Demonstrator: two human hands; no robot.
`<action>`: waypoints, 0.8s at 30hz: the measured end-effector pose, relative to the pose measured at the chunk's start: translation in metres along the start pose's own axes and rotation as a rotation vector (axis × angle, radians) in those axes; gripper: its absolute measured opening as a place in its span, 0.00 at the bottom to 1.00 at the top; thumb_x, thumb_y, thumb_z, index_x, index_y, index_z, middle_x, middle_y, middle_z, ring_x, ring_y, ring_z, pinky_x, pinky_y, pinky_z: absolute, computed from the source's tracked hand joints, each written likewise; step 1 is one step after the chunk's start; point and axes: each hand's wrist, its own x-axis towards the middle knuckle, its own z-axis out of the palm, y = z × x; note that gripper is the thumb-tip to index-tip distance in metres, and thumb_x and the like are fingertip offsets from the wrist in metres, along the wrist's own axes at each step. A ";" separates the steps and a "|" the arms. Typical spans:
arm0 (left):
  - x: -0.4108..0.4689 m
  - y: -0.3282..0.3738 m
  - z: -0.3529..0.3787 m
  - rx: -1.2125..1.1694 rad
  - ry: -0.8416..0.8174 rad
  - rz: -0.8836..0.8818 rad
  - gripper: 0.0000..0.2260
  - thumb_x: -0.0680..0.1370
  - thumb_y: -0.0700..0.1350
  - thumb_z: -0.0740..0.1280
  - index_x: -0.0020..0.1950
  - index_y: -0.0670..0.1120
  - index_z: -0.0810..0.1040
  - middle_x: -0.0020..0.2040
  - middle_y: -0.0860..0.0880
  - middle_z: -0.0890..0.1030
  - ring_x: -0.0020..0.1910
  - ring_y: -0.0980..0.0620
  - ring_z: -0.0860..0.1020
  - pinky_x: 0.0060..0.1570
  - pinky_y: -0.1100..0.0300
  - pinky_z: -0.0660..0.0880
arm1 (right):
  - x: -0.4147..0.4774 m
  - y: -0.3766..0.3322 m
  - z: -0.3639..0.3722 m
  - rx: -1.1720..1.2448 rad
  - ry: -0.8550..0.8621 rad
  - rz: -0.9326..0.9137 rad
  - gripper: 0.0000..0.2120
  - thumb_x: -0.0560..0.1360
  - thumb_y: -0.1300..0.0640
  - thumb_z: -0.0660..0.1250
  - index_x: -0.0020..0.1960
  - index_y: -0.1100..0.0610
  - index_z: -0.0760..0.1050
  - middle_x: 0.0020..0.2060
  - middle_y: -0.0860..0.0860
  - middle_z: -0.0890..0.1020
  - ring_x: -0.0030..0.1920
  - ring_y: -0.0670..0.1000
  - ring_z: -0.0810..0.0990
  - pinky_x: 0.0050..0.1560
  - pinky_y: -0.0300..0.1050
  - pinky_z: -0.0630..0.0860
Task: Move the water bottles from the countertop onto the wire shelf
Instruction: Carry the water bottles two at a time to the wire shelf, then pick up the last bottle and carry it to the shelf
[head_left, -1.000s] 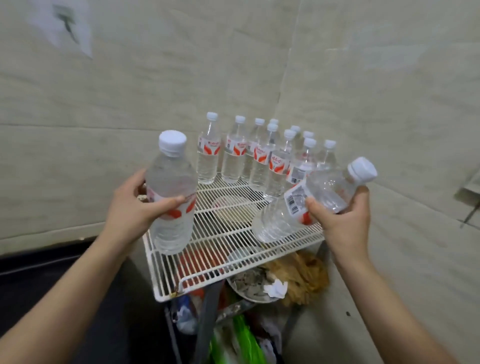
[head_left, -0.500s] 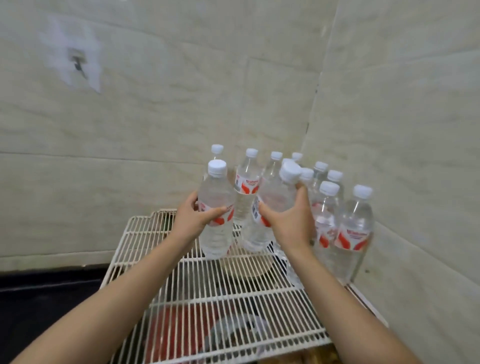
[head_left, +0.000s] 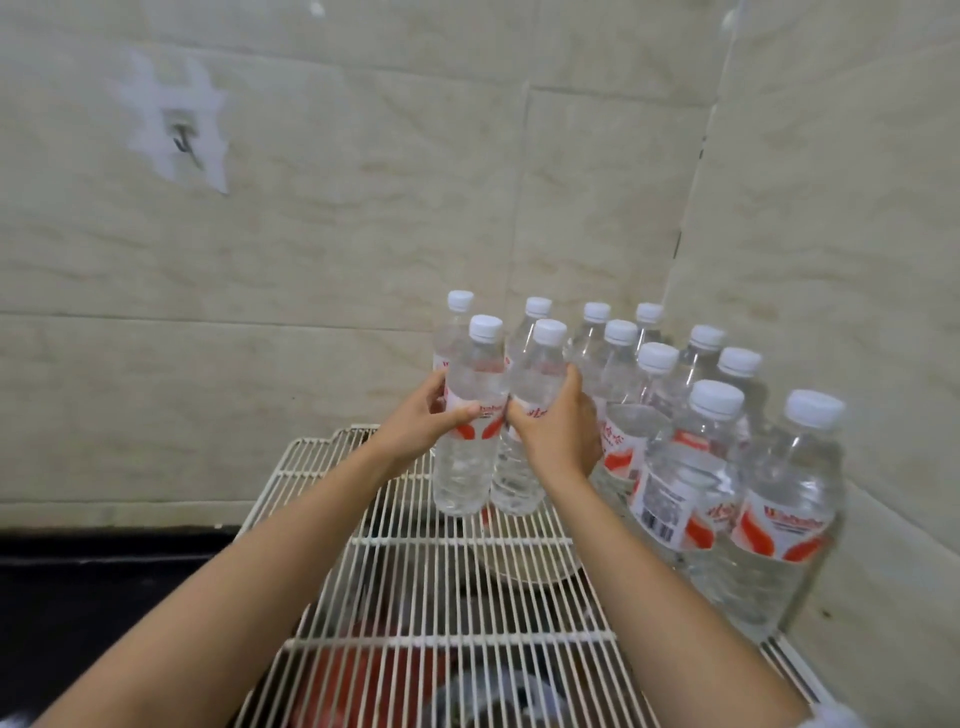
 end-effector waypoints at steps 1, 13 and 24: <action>-0.001 -0.001 0.000 -0.017 0.016 -0.002 0.22 0.74 0.41 0.66 0.68 0.48 0.66 0.58 0.47 0.77 0.55 0.50 0.78 0.53 0.56 0.77 | -0.004 0.000 0.001 -0.013 0.003 -0.029 0.40 0.68 0.44 0.70 0.72 0.54 0.54 0.66 0.54 0.72 0.64 0.56 0.71 0.55 0.51 0.72; -0.044 -0.007 0.007 0.178 0.175 -0.013 0.35 0.74 0.49 0.67 0.75 0.53 0.49 0.74 0.52 0.61 0.71 0.50 0.61 0.70 0.49 0.61 | -0.047 -0.001 -0.008 -0.065 -0.088 -0.038 0.48 0.70 0.51 0.70 0.75 0.56 0.38 0.75 0.58 0.53 0.75 0.58 0.51 0.73 0.55 0.54; -0.168 -0.025 -0.106 0.263 0.598 -0.187 0.32 0.77 0.48 0.64 0.75 0.49 0.50 0.74 0.42 0.59 0.71 0.44 0.64 0.63 0.52 0.66 | -0.173 -0.111 0.026 0.321 -0.368 -0.406 0.38 0.73 0.53 0.67 0.74 0.56 0.49 0.73 0.54 0.59 0.73 0.52 0.55 0.72 0.46 0.54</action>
